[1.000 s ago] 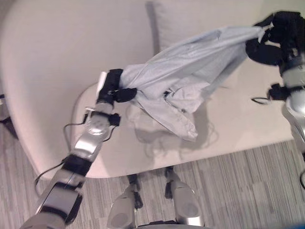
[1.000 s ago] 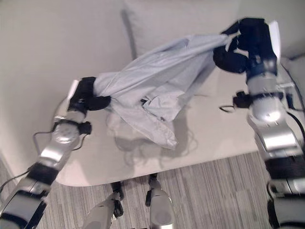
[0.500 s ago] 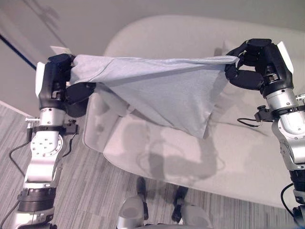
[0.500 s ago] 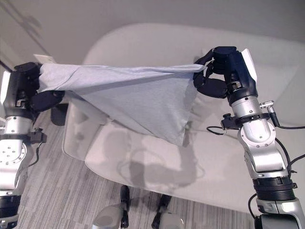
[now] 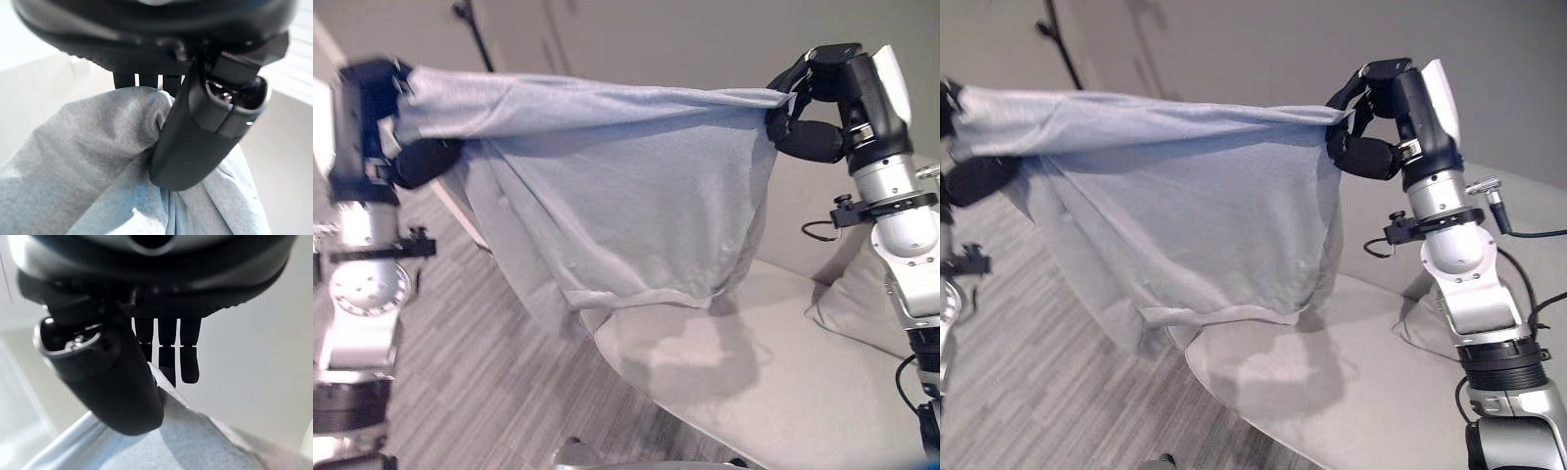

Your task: Hang the clothes on the sofa on the clothes rack.

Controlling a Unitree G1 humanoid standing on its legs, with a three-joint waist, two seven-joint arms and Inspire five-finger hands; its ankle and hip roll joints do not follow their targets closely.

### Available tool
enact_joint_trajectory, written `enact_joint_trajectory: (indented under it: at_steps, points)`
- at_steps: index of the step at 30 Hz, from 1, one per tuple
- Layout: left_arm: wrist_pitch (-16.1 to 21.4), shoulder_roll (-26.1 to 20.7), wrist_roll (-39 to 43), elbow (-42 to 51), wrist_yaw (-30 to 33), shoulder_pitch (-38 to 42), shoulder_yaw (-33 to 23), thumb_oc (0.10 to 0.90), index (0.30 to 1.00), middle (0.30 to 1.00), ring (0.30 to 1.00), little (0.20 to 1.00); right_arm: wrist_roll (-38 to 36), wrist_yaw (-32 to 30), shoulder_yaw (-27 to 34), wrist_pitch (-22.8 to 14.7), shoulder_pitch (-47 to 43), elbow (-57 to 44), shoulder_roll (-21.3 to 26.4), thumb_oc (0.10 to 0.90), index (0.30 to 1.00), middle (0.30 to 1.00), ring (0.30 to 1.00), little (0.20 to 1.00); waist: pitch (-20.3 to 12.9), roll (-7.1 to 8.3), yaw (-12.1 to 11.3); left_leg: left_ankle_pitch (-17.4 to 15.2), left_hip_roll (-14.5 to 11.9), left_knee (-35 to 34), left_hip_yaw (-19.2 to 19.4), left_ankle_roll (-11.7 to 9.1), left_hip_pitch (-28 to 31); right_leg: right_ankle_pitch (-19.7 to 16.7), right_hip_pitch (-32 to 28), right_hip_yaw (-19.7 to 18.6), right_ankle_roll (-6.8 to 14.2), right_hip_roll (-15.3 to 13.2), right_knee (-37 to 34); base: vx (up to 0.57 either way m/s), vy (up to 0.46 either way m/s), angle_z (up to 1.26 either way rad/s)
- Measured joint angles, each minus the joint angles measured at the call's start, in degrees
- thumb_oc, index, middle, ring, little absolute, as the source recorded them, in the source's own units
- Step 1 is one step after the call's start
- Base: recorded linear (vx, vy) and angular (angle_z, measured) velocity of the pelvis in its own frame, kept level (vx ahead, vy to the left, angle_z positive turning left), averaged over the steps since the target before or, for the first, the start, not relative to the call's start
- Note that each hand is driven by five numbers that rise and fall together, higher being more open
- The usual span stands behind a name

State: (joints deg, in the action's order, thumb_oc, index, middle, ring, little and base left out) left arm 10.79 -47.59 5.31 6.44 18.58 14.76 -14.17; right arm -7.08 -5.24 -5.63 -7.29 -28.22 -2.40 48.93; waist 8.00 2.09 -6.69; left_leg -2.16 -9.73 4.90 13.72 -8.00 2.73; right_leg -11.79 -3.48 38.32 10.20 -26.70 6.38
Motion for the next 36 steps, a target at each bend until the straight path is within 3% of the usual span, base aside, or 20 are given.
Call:
enact_joint_trajectory:
  at_steps: [1,2,5,7,8,10,12,13,17,19,21,24,27,30,31,32,33,34,35,36]
  points:
    - [0.01,-0.11,-0.92,-2.39,1.10,2.33,0.40,0.400,0.300,0.300,0.300,0.300,0.04,-0.09,0.51,-1.45,0.63,0.02,-0.14,0.400,0.300,0.300,0.300,0.300,-0.12,0.18,-0.51,0.26,-0.42,-0.51,-1.87,1.03,-0.56,2.63,0.24,1.70,0.01,1.91,-1.26,-0.14,0.532,0.76]
    - [-1.00,-0.96,-1.14,-4.11,1.23,3.60,1.54,0.400,0.300,0.300,0.300,0.300,0.10,-0.11,0.80,-1.69,0.28,1.14,-1.56,0.400,0.300,0.300,0.300,0.300,-1.08,2.49,-1.03,0.36,2.18,-1.73,-2.58,1.25,-0.47,-1.37,1.50,1.46,0.42,3.12,-2.65,-0.16,0.644,0.58]
    - [-1.32,-2.36,-1.59,-4.75,1.73,5.23,5.59,0.400,0.300,0.300,0.300,0.300,0.17,-1.98,3.67,-1.49,2.58,1.01,-4.69,0.400,0.300,0.300,0.300,0.300,-1.58,3.94,-3.02,0.00,4.71,-1.44,-3.37,1.89,-0.98,-1.60,0.27,2.43,-1.43,0.57,-2.57,-0.10,0.472,0.43]
    - [-1.25,-3.54,-1.69,-4.88,1.74,12.03,12.07,0.400,0.300,0.300,0.300,0.300,0.19,-3.64,4.54,0.90,4.41,2.10,-2.78,0.400,0.300,0.300,0.300,0.300,-1.31,4.39,0.20,-1.56,5.66,4.15,-4.40,5.58,-7.23,-4.53,0.82,-4.96,-4.45,-0.42,-0.73,-0.10,0.411,1.10]
    - [-1.17,-4.57,-1.68,-4.55,1.74,15.00,13.57,0.400,0.300,0.300,0.300,0.300,0.17,-4.00,4.90,1.34,4.17,2.80,-1.36,0.400,0.300,0.300,0.300,0.300,-0.26,4.64,0.84,1.65,7.19,-1.23,-3.91,6.88,-4.99,-5.24,4.88,-10.15,-3.30,-1.95,4.58,-0.09,0.406,0.86]
    - [-1.48,-5.19,-1.66,-6.39,1.72,18.26,15.03,0.400,0.300,0.300,0.300,0.300,0.11,-4.05,4.44,0.98,3.38,4.23,-0.92,0.400,0.300,0.300,0.300,0.300,1.59,2.47,1.80,2.44,4.55,-2.07,-4.93,7.82,-3.45,8.53,6.77,-14.06,-2.46,8.30,9.89,-0.11,0.363,0.12]
    - [-1.89,-5.25,-1.66,-7.22,1.74,18.33,14.95,0.400,0.300,0.300,0.300,0.300,0.09,-4.39,3.20,0.45,1.69,5.00,-0.32,0.400,0.300,0.300,0.300,0.300,2.19,1.92,1.86,2.86,2.98,-3.89,-4.80,7.48,-1.60,15.85,9.85,-15.19,-6.88,17.67,16.55,-0.02,0.095,-0.05]
    - [-2.46,-5.43,-1.63,-8.08,1.73,17.92,14.86,0.400,0.300,0.300,0.300,0.300,0.10,-4.69,2.86,0.17,1.39,4.25,1.22,0.400,0.300,0.300,0.300,0.300,1.92,3.17,1.92,3.59,4.61,-5.09,-4.43,7.17,-1.11,16.34,9.86,-14.25,-8.30,21.98,10.77,0.02,0.056,-0.17]
    - [-2.15,0.83,-1.67,-4.20,0.62,7.86,10.73,0.400,0.300,0.300,0.300,0.300,0.08,-4.80,3.71,-0.43,0.54,4.65,1.91,0.400,0.300,0.300,0.300,0.300,1.89,2.57,0.70,4.70,6.12,-8.41,-3.82,6.09,1.00,11.94,1.34,-13.85,-9.88,24.84,-6.94,0.03,0.164,-0.09]
    - [-2.95,2.48,-1.56,-4.71,-0.50,7.63,11.13,0.400,0.300,0.300,0.300,0.300,0.13,-4.81,4.90,-0.74,1.45,4.42,1.83,0.400,0.300,0.300,0.300,0.300,2.86,3.92,0.90,0.70,5.79,-0.34,-2.15,3.33,-4.10,10.41,0.17,-11.88,-11.54,22.28,-9.16,0.03,0.389,0.51]
    - [-2.96,2.18,-1.54,-4.24,-0.69,7.64,11.12,0.400,0.300,0.300,0.300,0.300,0.12,-4.87,5.03,-0.28,2.80,3.92,1.24,0.400,0.300,0.300,0.300,0.300,2.95,4.10,0.57,1.04,-0.65,-1.59,1.97,1.69,-4.51,10.34,-0.06,-12.09,-11.51,21.64,-9.33,0.14,0.322,0.19]
    - [-2.13,1.88,-1.53,-4.12,-0.69,8.01,11.11,0.400,0.300,0.300,0.300,0.300,0.08,-4.88,5.06,0.47,3.12,4.40,-0.07,0.400,0.300,0.300,0.300,0.300,2.98,4.18,1.10,3.64,-11.04,-5.94,-1.78,-2.86,-4.34,10.51,-0.53,-12.66,-10.49,21.29,-9.44,0.17,0.297,-0.06]
    - [-2.15,1.92,-1.39,-4.36,-0.68,8.02,12.00,0.400,0.300,0.300,0.300,0.300,0.07,-4.92,5.99,0.38,4.50,4.04,-0.03,0.400,0.300,0.300,0.300,0.300,3.02,4.23,3.05,6.33,-16.74,-6.65,-1.67,-2.41,-5.70,10.34,-0.81,-13.19,-8.07,18.74,-8.68,0.23,0.330,0.02]
    - [-2.09,1.91,-1.33,-4.56,-0.70,8.35,15.05,0.400,0.300,0.300,0.300,0.300,0.05,-5.34,9.26,-0.13,7.15,3.79,0.33,0.400,0.300,0.300,0.300,0.300,1.14,0.27,5.59,8.46,-14.13,-7.95,0.80,-2.28,-6.19,7.26,-3.88,-12.35,-0.89,15.15,-11.61,0.30,0.554,0.07]
    - [-2.06,1.19,-1.35,-4.56,-0.83,8.63,15.78,0.400,0.300,0.300,0.300,0.300,0.07,-6.08,9.87,-0.24,7.76,3.71,-1.04,0.400,0.300,0.300,0.300,0.300,0.52,0.61,5.70,13.01,-11.17,-8.35,0.05,-6.70,-5.40,6.53,-4.23,-12.75,1.17,12.31,-11.58,0.32,0.598,0.18]
    - [-2.31,1.22,-1.19,-4.76,-0.88,9.69,16.34,0.400,0.300,0.300,0.300,0.300,0.09,-6.78,10.28,-0.04,10.64,2.50,-2.58,0.400,0.300,0.300,0.300,0.300,-0.55,4.35,6.60,11.34,-4.81,-8.58,0.74,-3.22,-5.48,3.93,-4.33,-11.49,0.53,6.68,-11.54,0.44,0.841,0.33]
    - [-2.32,1.20,-1.16,-4.97,-0.89,10.25,16.62,0.400,0.300,0.300,0.300,0.300,0.33,-6.79,10.41,0.39,12.12,1.34,-2.16,0.400,0.300,0.300,0.300,0.300,-0.56,5.21,6.91,10.34,-1.27,-8.53,0.68,-1.18,-5.41,0.68,-4.28,-10.48,0.06,3.10,-10.37,0.34,0.605,0.53]
    - [-2.50,1.05,-1.14,-5.10,-0.95,10.25,16.79,0.400,0.300,0.300,0.300,0.300,1.43,-6.78,10.69,0.82,12.76,0.57,-1.97,0.400,0.300,0.300,0.300,0.300,-0.54,5.06,7.01,10.14,1.01,-8.53,0.64,0.12,-5.14,-1.39,-3.37,-10.22,-1.02,0.45,-7.70,0.37,0.795,0.36]
    - [-2.34,0.85,-1.07,-6.50,-1.07,10.18,17.65,0.400,0.300,0.300,0.300,0.300,3.06,-6.88,10.77,1.44,12.76,-0.58,-2.05,0.400,0.300,0.300,0.300,0.300,0.60,2.67,5.73,8.21,4.03,-6.80,1.38,3.44,-3.36,-2.23,1.07,-6.85,-3.61,-7.21,7.83,0.24,0.546,0.22]
    - [-2.80,1.55,-0.95,-6.69,-1.17,9.82,17.69,0.400,0.300,0.300,0.300,0.300,4.07,-6.92,10.51,1.54,13.10,-0.58,-2.00,0.400,0.300,0.300,0.300,0.300,0.51,1.00,5.83,6.83,5.03,-6.76,1.74,5.51,-2.13,0.24,2.96,-9.02,-1.52,-6.84,12.40,0.28,0.673,0.24]
